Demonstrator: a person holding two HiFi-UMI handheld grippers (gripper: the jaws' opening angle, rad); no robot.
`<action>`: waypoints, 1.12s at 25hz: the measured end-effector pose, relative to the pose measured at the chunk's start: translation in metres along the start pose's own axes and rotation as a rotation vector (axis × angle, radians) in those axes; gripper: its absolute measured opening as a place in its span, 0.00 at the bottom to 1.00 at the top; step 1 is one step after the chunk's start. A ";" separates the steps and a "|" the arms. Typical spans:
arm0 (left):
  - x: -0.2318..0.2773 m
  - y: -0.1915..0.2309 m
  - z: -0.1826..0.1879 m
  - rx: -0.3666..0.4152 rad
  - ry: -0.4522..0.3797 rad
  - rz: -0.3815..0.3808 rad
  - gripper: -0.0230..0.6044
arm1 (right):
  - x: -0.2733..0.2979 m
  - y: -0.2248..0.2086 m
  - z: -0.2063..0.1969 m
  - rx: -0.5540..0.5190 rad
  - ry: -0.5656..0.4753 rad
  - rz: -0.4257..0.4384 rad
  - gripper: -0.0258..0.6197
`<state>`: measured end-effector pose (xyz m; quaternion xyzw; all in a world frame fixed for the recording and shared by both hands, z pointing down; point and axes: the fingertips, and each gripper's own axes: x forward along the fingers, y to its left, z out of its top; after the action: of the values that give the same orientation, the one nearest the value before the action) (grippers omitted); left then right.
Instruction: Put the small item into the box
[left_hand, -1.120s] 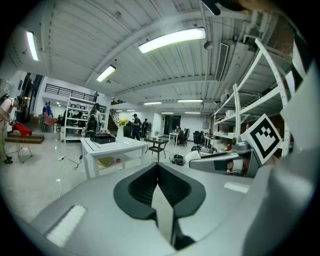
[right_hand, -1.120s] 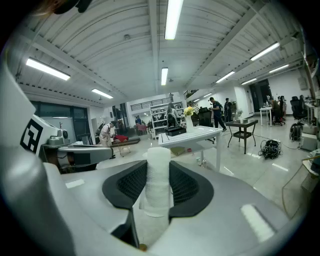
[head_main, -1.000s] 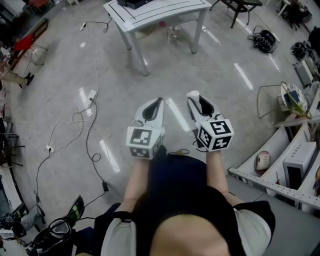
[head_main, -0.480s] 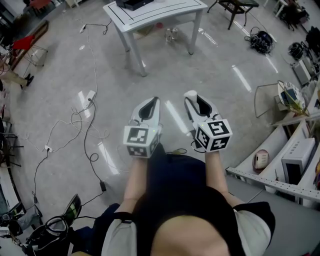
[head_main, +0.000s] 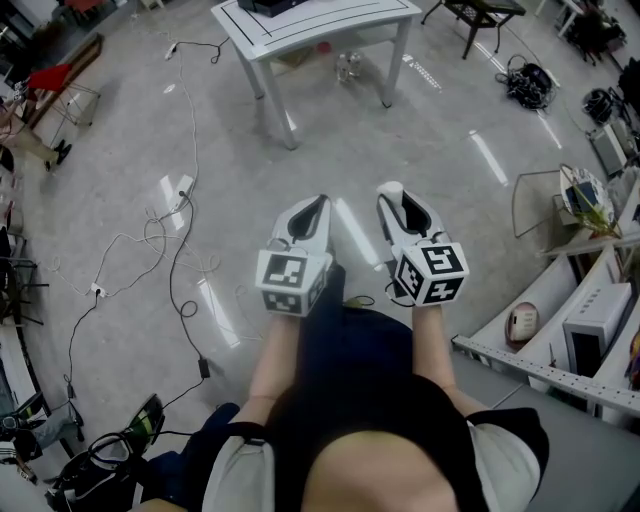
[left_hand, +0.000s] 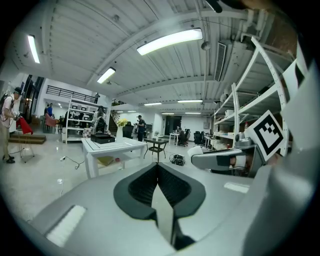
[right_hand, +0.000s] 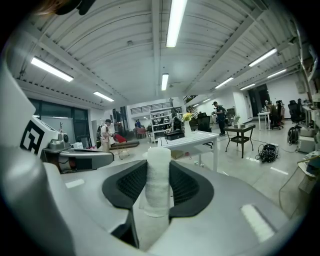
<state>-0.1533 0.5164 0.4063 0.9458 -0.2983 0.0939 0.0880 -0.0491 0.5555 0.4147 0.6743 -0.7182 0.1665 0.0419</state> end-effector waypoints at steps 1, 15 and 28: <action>0.002 0.000 0.000 0.000 0.000 0.000 0.05 | 0.002 -0.001 0.000 0.000 -0.001 0.000 0.25; 0.048 0.027 0.017 0.006 -0.002 0.018 0.05 | 0.045 -0.028 0.021 -0.023 0.012 0.004 0.25; 0.104 0.073 0.040 -0.019 -0.012 0.064 0.05 | 0.107 -0.059 0.049 -0.048 0.032 0.019 0.25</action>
<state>-0.1067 0.3913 0.3998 0.9353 -0.3300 0.0882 0.0922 0.0076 0.4365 0.4094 0.6633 -0.7278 0.1604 0.0681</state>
